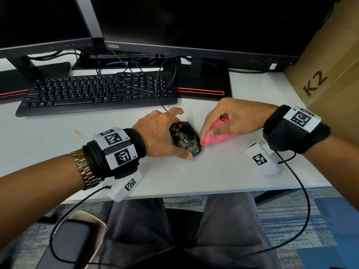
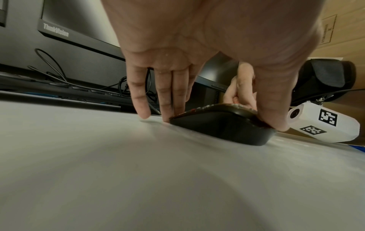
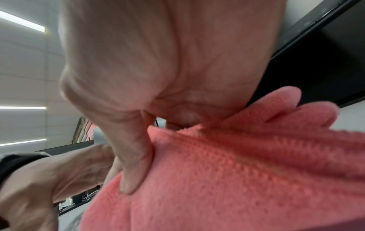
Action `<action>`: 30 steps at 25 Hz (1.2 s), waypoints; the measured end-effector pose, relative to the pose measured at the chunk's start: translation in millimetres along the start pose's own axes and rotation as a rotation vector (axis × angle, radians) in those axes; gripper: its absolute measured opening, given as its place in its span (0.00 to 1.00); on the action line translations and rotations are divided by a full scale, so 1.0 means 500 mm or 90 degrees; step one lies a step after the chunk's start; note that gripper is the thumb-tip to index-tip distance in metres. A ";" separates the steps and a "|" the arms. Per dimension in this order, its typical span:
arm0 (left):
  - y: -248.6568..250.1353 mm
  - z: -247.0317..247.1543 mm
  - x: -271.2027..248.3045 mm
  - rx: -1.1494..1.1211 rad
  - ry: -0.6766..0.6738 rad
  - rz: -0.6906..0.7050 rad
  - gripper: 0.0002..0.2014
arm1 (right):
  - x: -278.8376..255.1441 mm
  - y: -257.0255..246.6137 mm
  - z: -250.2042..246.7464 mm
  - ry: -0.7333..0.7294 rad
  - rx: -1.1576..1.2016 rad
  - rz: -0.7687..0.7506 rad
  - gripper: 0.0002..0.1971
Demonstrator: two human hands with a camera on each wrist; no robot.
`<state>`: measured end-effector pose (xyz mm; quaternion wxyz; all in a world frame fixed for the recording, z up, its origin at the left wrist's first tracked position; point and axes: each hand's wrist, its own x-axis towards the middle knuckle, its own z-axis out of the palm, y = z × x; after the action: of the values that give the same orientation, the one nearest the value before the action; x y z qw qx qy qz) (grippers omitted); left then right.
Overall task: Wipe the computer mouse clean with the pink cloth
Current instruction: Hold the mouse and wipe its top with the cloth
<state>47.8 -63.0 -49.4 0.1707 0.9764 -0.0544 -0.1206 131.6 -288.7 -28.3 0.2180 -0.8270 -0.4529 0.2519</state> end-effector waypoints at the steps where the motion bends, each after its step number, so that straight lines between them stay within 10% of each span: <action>1: 0.000 0.000 0.000 0.000 0.000 0.000 0.57 | -0.003 -0.005 -0.001 -0.010 -0.002 -0.007 0.12; 7: 0.001 -0.001 0.000 0.001 0.000 0.000 0.57 | 0.003 -0.002 -0.016 0.113 0.069 -0.025 0.11; 30: -0.003 0.003 0.006 0.012 -0.002 0.000 0.59 | 0.013 -0.020 -0.004 0.010 -0.006 -0.053 0.10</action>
<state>50.2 -62.4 -52.0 0.1612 0.9778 -0.0558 -0.1215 129.7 -278.4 -22.4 0.2284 -0.8102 -0.4865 0.2338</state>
